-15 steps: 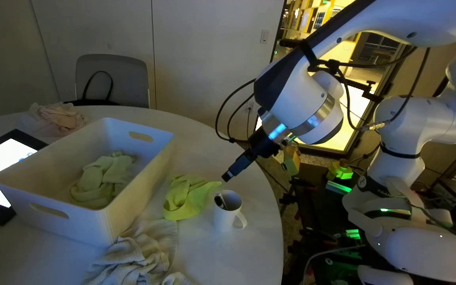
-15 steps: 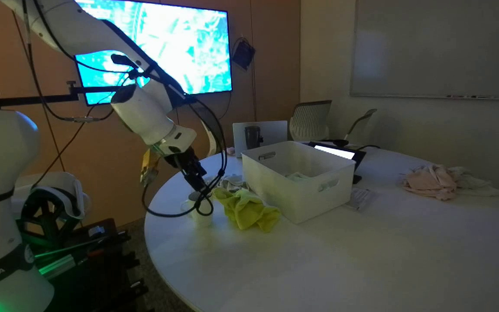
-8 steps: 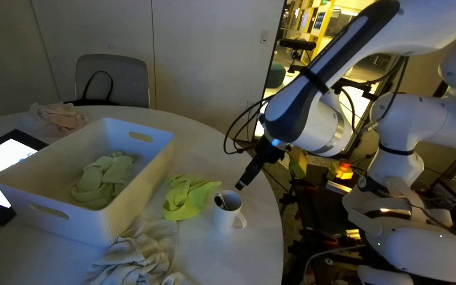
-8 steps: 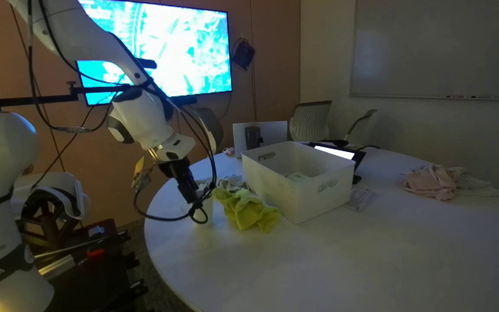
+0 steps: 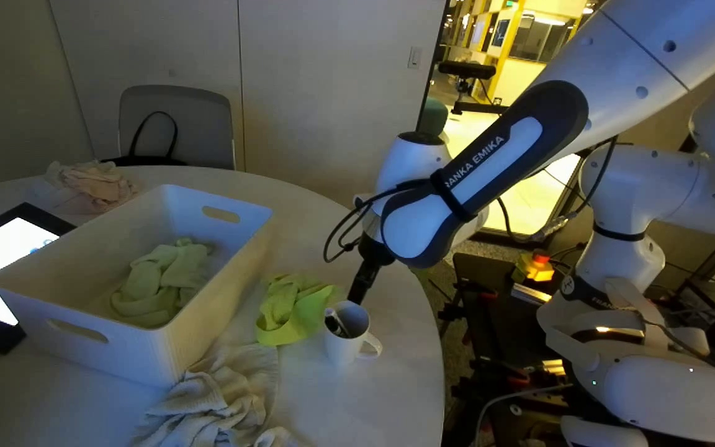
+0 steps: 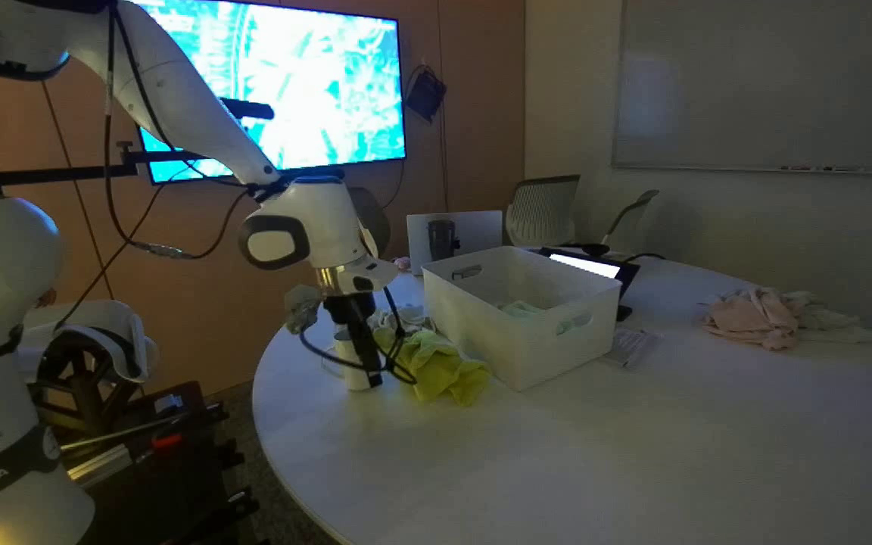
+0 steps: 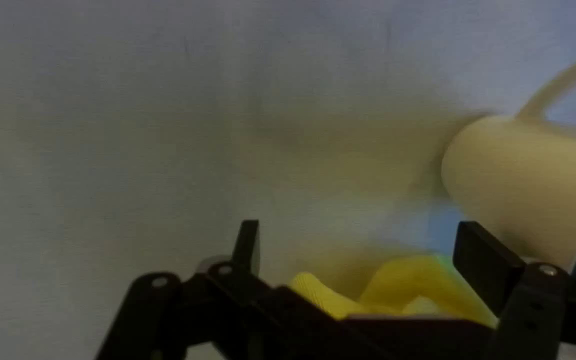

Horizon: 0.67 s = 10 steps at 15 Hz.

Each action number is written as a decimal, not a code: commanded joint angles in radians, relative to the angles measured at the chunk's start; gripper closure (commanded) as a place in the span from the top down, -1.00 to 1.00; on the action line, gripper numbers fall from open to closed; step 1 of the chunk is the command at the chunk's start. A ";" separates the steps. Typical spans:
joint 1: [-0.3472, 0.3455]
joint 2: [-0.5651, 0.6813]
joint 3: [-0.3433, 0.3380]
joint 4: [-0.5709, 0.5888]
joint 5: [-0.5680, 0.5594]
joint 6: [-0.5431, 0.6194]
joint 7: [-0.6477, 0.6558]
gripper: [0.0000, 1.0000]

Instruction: Put the green towel in the basket, then put the two markers in the cup, then put the other green towel in the basket, then the black tape in the cup, then the white towel in the basket

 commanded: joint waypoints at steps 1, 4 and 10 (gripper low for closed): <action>0.079 0.062 -0.161 0.158 -0.206 -0.169 0.187 1.00; 0.019 -0.013 -0.182 0.302 -0.467 -0.263 0.377 1.00; -0.213 -0.148 0.022 0.513 -0.861 -0.409 0.663 1.00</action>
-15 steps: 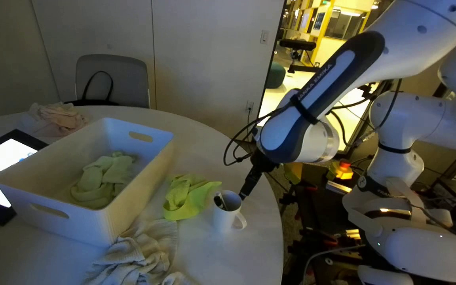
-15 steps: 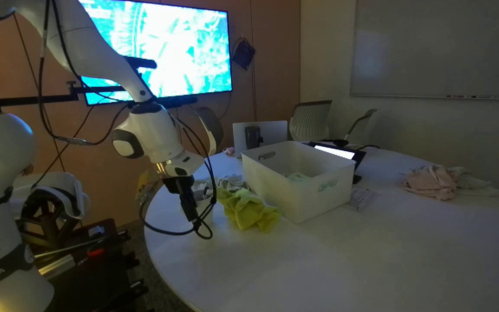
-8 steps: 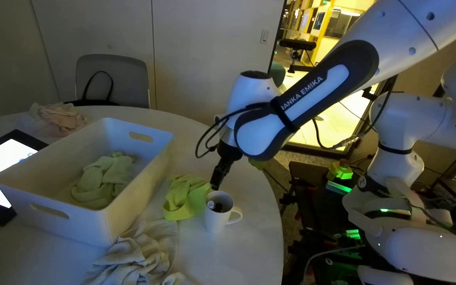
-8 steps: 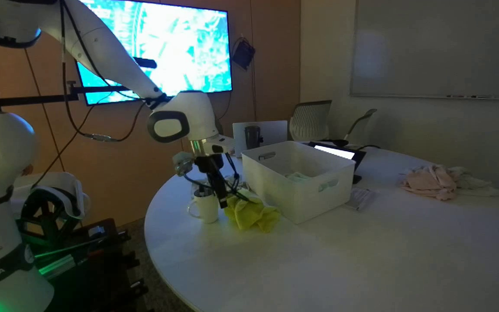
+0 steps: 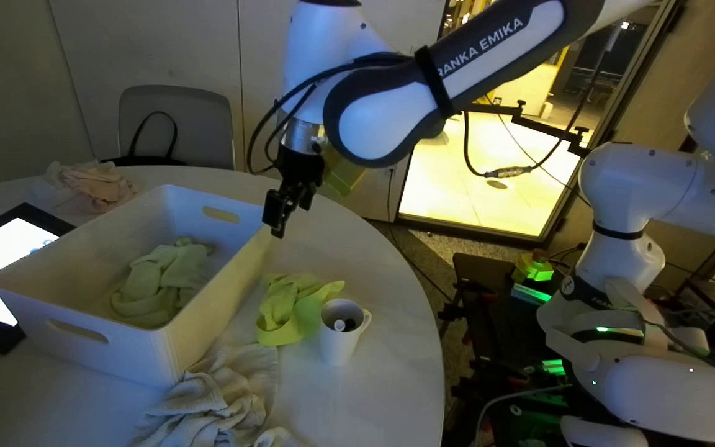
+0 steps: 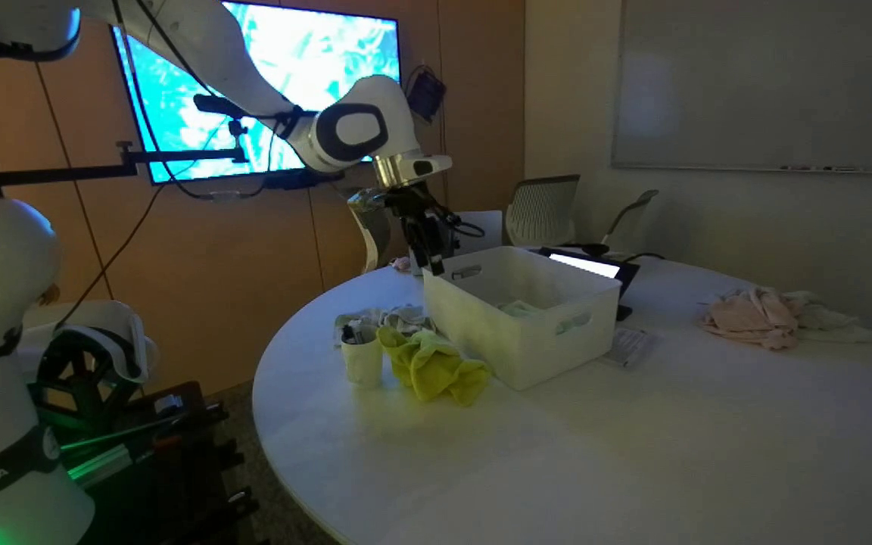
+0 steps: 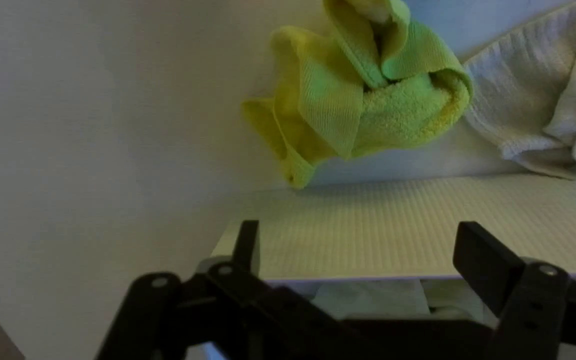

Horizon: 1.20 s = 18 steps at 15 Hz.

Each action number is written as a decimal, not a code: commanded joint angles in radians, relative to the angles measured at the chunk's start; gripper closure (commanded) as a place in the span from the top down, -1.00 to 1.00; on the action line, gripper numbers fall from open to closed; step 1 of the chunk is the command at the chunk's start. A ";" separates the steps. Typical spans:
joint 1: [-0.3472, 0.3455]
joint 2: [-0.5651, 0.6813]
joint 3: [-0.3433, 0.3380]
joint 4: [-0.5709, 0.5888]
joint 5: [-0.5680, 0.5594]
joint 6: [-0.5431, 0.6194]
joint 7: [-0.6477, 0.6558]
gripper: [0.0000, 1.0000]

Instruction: Put the green towel in the basket, then put the two markers in the cup, then put the other green towel in the basket, then the black tape in the cup, then the white towel in the basket

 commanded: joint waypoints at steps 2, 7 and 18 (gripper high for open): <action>-0.226 -0.094 0.226 0.125 -0.182 -0.128 0.139 1.00; -0.514 -0.115 0.529 0.191 -0.279 -0.274 0.218 1.00; -1.001 -0.084 0.981 0.191 -0.278 -0.401 0.181 1.00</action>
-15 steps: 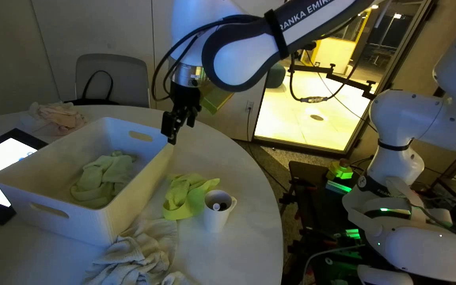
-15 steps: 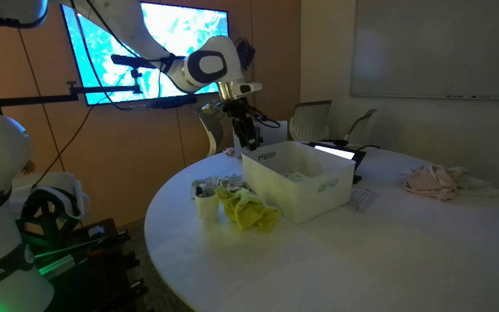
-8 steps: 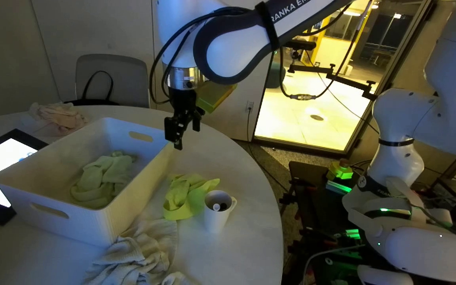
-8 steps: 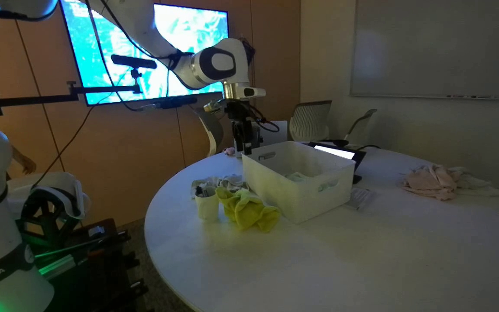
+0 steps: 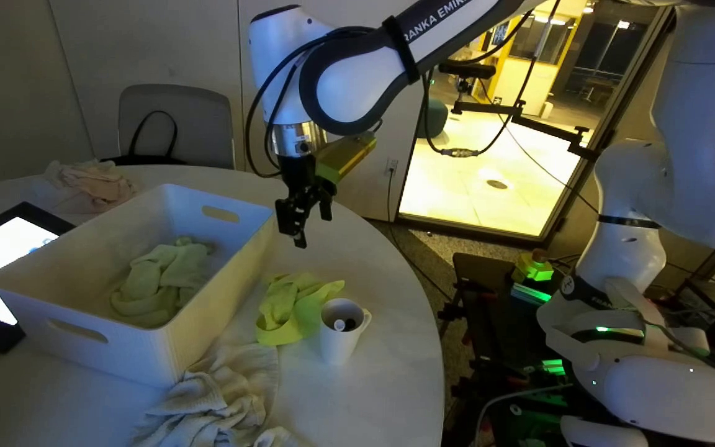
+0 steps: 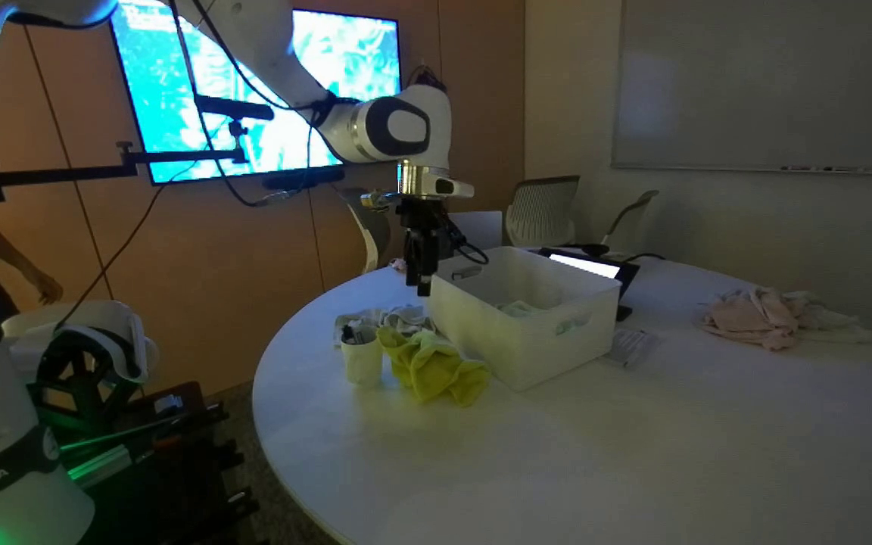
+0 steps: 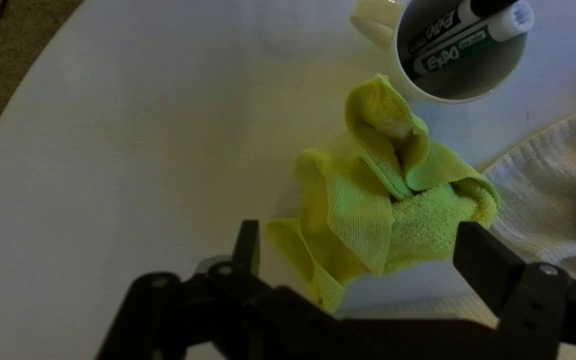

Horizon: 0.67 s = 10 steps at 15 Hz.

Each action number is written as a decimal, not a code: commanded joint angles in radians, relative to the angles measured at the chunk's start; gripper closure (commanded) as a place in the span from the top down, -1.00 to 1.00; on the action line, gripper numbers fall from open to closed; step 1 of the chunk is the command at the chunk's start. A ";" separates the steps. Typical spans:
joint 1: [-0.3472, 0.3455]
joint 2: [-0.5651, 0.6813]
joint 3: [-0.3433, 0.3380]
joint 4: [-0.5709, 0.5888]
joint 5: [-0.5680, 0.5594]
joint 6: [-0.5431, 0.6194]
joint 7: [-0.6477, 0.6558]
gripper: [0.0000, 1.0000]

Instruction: Put the green towel in the basket, then put the two markers in the cup, then put the other green towel in the basket, then the black tape in the cup, then the white towel in the basket

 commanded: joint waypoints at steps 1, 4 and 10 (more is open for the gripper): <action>-0.087 0.012 0.081 0.011 0.008 -0.031 -0.026 1.00; -0.123 0.032 0.119 -0.008 0.020 -0.005 -0.061 1.00; -0.158 0.104 0.163 -0.020 0.035 0.037 -0.145 1.00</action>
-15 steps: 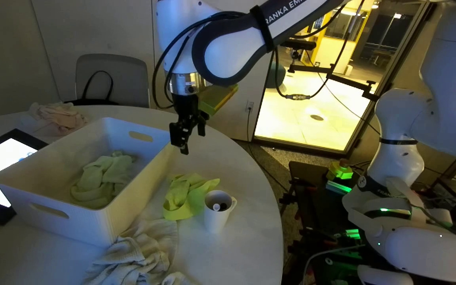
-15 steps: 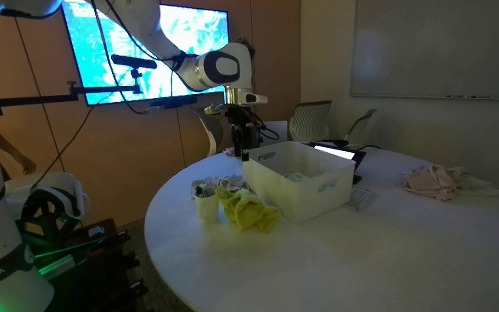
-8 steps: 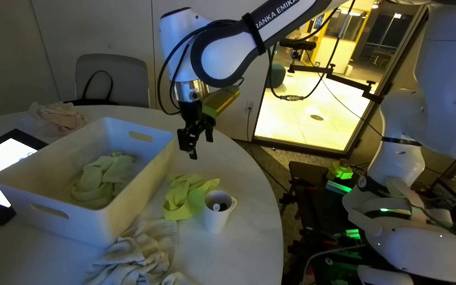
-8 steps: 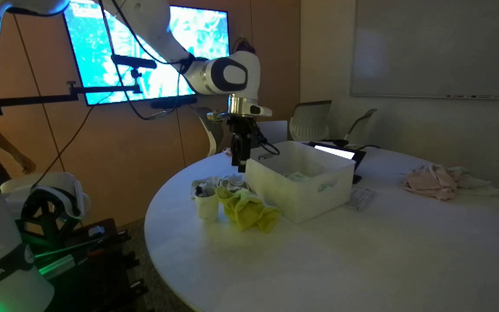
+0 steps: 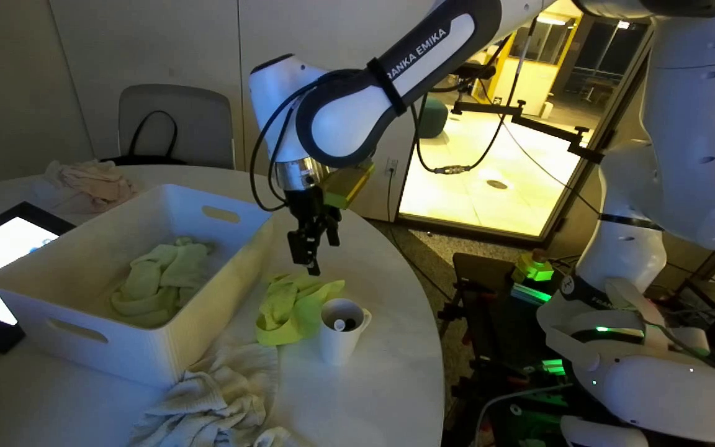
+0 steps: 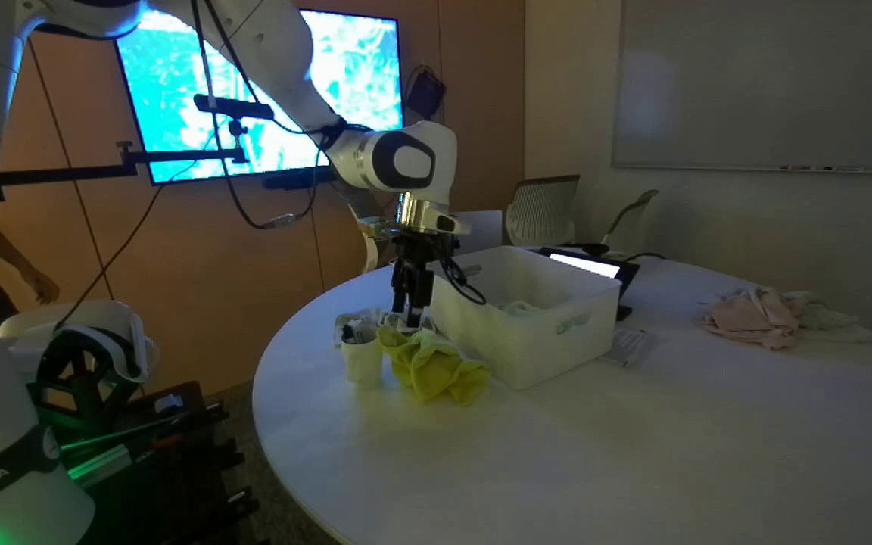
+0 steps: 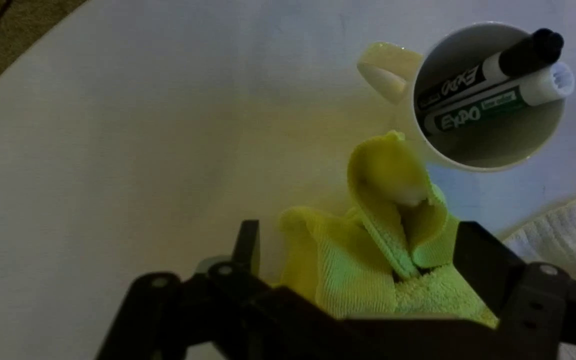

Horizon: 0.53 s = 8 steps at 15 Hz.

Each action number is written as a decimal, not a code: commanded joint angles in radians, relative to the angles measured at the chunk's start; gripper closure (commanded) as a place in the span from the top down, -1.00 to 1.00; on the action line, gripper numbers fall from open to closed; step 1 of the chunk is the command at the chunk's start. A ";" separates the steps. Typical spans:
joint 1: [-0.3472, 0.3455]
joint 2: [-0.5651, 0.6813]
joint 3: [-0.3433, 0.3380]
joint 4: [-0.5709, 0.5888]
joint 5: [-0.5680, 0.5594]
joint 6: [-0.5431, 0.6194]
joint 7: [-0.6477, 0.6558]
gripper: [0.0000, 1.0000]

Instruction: Put the green towel in the basket, then put the two markers in the cup, then put the other green towel in the basket, then the black tape in the cup, then the white towel in the basket

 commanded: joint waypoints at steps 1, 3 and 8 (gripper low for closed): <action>-0.031 0.039 0.031 -0.004 0.017 0.051 -0.066 1.00; -0.040 0.056 0.035 -0.010 0.019 0.091 -0.092 1.00; -0.075 0.095 0.049 -0.019 0.036 0.213 -0.199 1.00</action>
